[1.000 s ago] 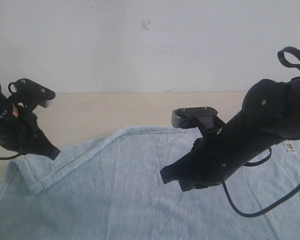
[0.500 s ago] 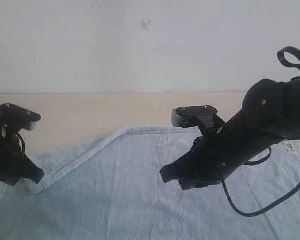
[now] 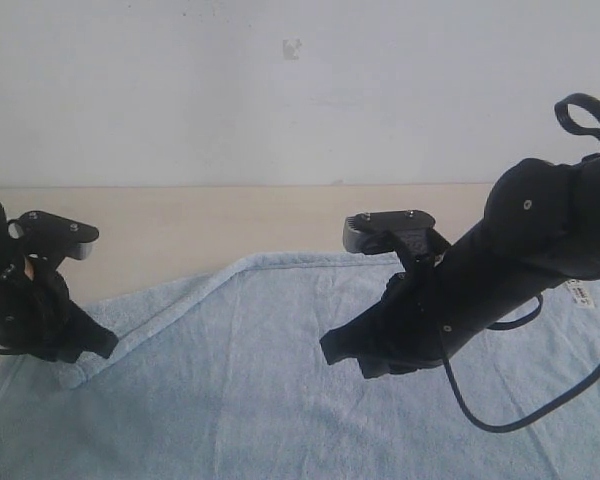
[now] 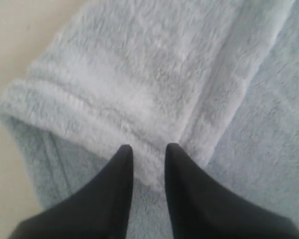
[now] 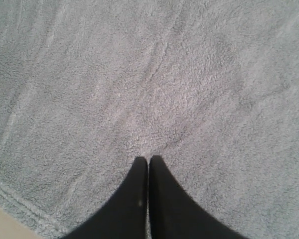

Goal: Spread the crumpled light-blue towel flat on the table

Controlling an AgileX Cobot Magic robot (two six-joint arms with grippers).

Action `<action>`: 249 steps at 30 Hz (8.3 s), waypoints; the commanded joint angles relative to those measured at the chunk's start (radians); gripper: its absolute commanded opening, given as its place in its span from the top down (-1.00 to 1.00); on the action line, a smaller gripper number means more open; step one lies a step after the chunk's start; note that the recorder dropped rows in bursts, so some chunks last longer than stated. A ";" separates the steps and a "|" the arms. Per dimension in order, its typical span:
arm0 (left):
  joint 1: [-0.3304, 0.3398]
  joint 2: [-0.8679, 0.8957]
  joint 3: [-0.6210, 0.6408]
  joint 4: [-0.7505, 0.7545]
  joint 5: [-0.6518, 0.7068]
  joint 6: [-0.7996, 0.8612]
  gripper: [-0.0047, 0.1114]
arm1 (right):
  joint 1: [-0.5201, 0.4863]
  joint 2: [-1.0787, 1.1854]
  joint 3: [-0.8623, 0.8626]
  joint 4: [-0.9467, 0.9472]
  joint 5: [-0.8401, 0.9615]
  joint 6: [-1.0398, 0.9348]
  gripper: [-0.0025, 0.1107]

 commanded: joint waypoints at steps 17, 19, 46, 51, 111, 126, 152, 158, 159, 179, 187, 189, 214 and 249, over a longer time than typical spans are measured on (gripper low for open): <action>0.003 0.045 -0.003 -0.189 -0.019 0.332 0.05 | 0.000 -0.002 0.002 -0.006 -0.038 -0.042 0.96; 0.003 0.053 -0.003 -0.189 -0.019 0.338 0.05 | 0.000 -0.002 0.002 -0.006 -0.030 -0.042 0.96; 0.016 -0.062 -0.093 -0.095 -0.258 0.255 0.85 | 0.000 -0.002 0.002 -0.006 -0.009 -0.042 0.96; 0.088 0.020 -0.211 -0.090 -0.232 0.233 0.85 | 0.000 -0.002 0.002 -0.006 -0.009 -0.042 0.96; 0.115 -0.016 -0.046 -0.899 -0.141 0.833 0.85 | -0.651 0.110 0.025 -0.185 -0.235 -0.031 0.96; 0.143 0.273 -0.130 -0.901 -0.147 0.909 0.85 | -0.651 0.419 -0.201 -0.146 -0.075 -0.093 0.96; 0.155 -0.209 -0.244 -0.804 0.103 0.502 0.85 | -0.651 -0.001 -0.225 -0.137 0.278 -0.006 0.96; 0.155 -0.630 0.129 -0.336 -0.027 0.131 0.85 | -0.579 -0.237 0.137 -0.074 0.029 0.012 0.96; 0.155 -0.780 0.241 -0.202 -0.139 0.018 0.85 | -0.521 -0.371 0.296 -0.043 -0.208 0.034 0.96; 0.156 -1.798 0.592 -0.128 -0.201 -0.053 0.85 | -0.211 -1.568 0.561 0.031 -0.477 -0.028 0.96; 0.156 -1.798 0.592 -0.128 -0.210 -0.053 0.85 | -0.232 -1.669 0.595 0.031 -0.525 -0.028 0.96; 0.156 -1.798 0.592 -0.128 -0.210 -0.053 0.85 | -0.287 -1.700 0.641 0.031 -0.535 -0.030 0.96; 0.156 -1.798 0.592 -0.128 -0.208 -0.053 0.85 | -0.628 -1.700 0.921 -0.509 -0.151 0.415 0.96; 0.280 -1.798 0.915 -0.188 -0.132 0.021 0.85 | -0.630 -1.700 0.921 -0.506 -0.154 0.415 0.96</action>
